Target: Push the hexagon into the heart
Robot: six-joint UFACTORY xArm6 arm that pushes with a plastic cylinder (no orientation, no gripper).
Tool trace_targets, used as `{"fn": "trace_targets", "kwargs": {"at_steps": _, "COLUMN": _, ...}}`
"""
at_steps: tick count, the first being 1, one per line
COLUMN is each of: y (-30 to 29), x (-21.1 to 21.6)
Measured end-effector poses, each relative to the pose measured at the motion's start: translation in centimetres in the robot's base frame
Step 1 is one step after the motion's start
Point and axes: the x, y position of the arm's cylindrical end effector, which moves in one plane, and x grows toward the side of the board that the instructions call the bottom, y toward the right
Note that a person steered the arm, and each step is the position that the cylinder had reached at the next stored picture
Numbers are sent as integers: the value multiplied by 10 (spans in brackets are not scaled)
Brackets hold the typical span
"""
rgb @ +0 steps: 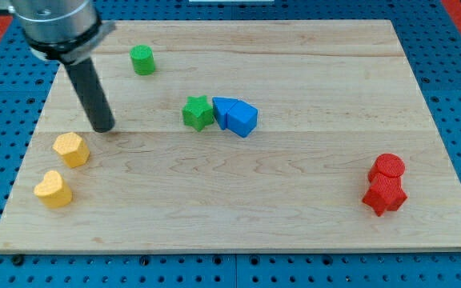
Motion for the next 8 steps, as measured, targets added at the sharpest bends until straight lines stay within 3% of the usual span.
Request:
{"fn": "trace_targets", "kwargs": {"at_steps": 1, "y": -44, "x": 45}}
{"fn": "trace_targets", "kwargs": {"at_steps": 4, "y": -63, "x": -2}}
{"fn": "trace_targets", "kwargs": {"at_steps": 8, "y": -48, "x": 10}}
